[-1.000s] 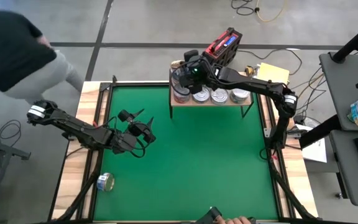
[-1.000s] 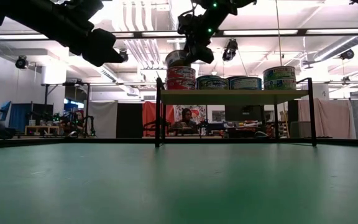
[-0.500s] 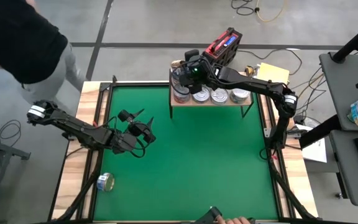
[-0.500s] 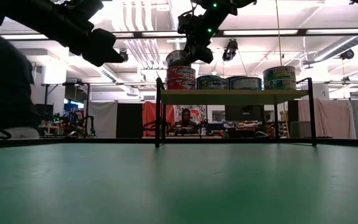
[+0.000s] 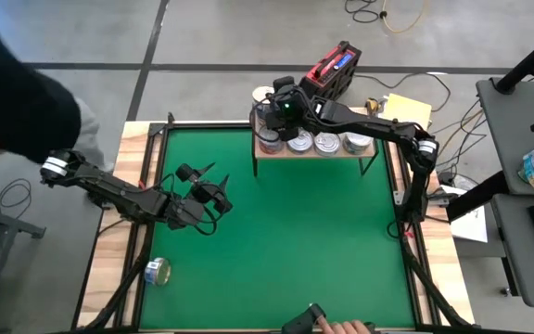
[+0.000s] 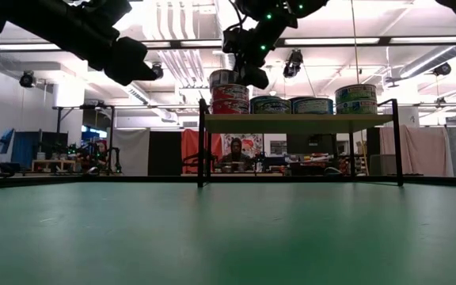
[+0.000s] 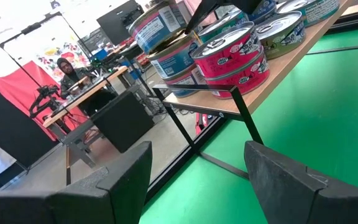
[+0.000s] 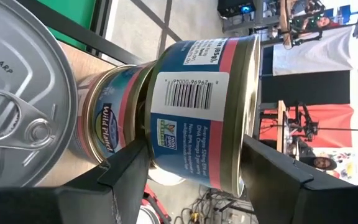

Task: Stack canned seafood by type on shelf
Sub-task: Stack the blue/pink tuna can on top of the other blue/pink tuna can on the shelf

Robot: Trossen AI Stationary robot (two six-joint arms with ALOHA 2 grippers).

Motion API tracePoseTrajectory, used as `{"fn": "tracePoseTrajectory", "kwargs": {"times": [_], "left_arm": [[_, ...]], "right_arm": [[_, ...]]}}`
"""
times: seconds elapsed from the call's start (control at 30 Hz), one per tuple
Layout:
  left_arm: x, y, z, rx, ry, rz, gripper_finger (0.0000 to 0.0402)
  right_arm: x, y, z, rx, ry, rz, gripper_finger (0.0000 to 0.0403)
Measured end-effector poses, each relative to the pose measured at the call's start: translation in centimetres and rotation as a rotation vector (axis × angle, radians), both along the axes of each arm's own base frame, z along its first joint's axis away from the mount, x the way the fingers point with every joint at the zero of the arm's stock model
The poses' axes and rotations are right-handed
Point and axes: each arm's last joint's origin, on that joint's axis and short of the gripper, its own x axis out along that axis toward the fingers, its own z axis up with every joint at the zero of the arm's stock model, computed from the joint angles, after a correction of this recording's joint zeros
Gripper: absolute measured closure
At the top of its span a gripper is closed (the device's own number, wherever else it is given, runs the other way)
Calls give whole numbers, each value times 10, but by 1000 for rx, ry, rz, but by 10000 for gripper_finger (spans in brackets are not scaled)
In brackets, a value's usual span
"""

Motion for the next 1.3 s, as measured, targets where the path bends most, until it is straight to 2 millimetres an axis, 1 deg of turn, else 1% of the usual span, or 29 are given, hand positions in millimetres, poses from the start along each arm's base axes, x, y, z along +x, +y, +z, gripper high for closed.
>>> {"fn": "tracePoseTrajectory", "kwargs": {"times": [0.53,1.0,1.3], "left_arm": [[0,0,-1,0,5,1,162],[-1,0,-1,1,10,1,162],[-1,0,-1,1,10,1,162]], "right_arm": [[-2,0,3,-37,35,-37,165],[-2,1,5,-43,28,-58,127],[0,6,5,-52,27,-68,107]]}}
